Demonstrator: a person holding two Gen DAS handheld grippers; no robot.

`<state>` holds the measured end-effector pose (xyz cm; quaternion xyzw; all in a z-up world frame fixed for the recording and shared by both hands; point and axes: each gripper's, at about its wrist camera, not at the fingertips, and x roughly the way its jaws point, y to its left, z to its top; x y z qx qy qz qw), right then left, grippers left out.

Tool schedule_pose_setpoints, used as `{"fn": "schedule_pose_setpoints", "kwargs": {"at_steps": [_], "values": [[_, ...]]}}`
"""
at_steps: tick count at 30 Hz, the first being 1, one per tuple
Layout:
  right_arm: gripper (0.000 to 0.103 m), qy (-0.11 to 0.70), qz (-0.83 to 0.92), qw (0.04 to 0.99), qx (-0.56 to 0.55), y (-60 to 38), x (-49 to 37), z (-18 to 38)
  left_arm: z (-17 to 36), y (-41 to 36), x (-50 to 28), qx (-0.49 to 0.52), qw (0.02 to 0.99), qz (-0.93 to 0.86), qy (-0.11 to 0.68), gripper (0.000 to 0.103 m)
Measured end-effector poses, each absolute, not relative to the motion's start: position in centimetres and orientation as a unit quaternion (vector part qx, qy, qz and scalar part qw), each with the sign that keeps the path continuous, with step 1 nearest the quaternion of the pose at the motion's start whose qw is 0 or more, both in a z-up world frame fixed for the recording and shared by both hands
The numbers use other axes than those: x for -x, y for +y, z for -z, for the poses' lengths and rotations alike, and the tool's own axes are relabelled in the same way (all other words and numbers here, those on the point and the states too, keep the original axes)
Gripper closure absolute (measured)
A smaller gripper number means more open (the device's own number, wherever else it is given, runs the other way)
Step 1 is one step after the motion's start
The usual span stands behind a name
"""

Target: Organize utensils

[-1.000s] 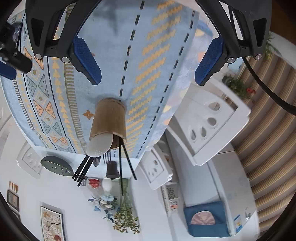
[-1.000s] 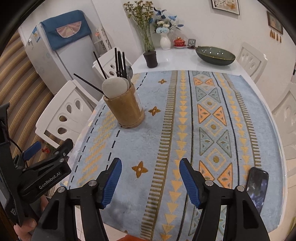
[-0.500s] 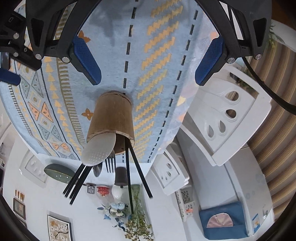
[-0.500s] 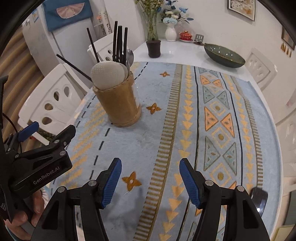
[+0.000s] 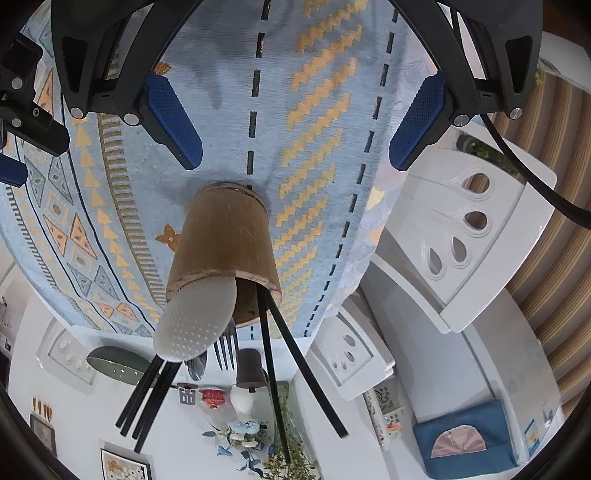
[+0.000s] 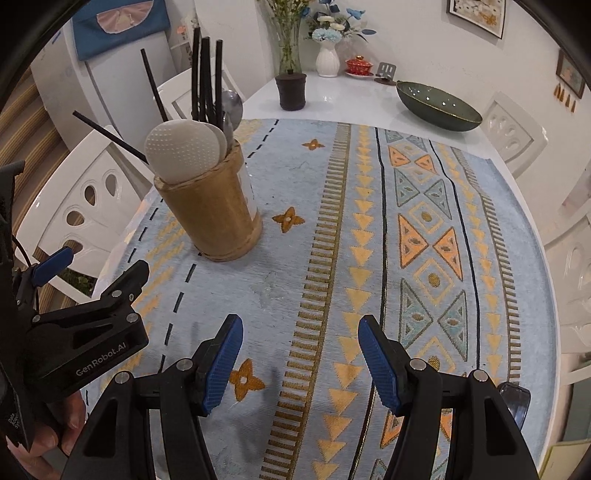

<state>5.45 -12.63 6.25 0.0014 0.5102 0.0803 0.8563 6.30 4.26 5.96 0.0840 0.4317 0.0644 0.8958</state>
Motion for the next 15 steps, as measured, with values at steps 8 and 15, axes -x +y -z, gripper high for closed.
{"fn": "schedule_pose_setpoints", "kwargs": {"at_steps": [8,15], "values": [[0.04,0.517,-0.081,0.852,-0.006,-12.66,-5.53,-5.76,-5.39,3.98,-6.35,-0.097,0.892,-0.065,0.438,0.002],[0.04,0.525,-0.081,0.847,-0.014,-12.68,-5.42,-5.28,-5.23,3.81,-6.21,-0.102,0.889,-0.062,0.441,0.002]]}}
